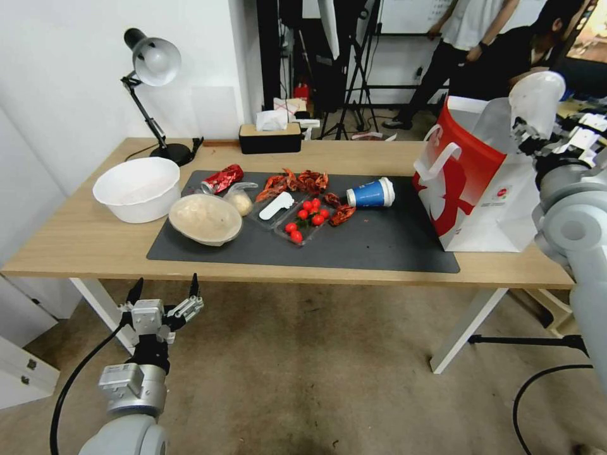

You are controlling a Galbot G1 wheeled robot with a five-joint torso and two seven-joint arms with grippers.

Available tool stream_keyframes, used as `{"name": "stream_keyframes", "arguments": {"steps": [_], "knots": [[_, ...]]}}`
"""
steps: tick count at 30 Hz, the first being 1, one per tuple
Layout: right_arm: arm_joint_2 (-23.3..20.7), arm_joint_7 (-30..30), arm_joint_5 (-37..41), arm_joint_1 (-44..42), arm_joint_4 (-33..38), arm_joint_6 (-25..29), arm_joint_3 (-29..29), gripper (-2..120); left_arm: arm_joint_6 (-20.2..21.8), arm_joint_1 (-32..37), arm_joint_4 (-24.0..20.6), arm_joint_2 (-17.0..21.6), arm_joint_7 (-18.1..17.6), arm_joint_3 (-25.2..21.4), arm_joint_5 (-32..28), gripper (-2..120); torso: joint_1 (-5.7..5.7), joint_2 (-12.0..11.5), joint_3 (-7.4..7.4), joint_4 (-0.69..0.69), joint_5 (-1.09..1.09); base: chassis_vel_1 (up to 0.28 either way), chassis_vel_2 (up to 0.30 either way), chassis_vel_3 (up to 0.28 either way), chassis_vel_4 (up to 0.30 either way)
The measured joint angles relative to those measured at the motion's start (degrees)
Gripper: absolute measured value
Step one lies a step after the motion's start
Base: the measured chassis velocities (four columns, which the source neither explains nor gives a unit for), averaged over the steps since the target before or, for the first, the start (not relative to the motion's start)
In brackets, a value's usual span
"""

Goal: Pick up the trash from the table and place it into the takeout bag.

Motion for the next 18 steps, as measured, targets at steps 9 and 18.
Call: {"name": "stream_keyframes", "arguments": {"steps": [9,18], "knots": [[0.0,-0.4,-0.2,-0.5,0.4,-0.2,0.4,93,0.0,-0.1,-0.2,0.2,0.0,0.1,0.1,100,0.00,0.0,0.00,0.00,0.00,0.000,0.000,0.000,0.000],[-0.1,-5.1,-0.3,-3.9,7.0,4.7,1.6,100,-0.1,-0.2,-0.2,0.7,0.1,0.0,-0.2,100,0.00,0.0,0.00,0.01,-0.01,0.000,0.000,0.000,0.000]]}}
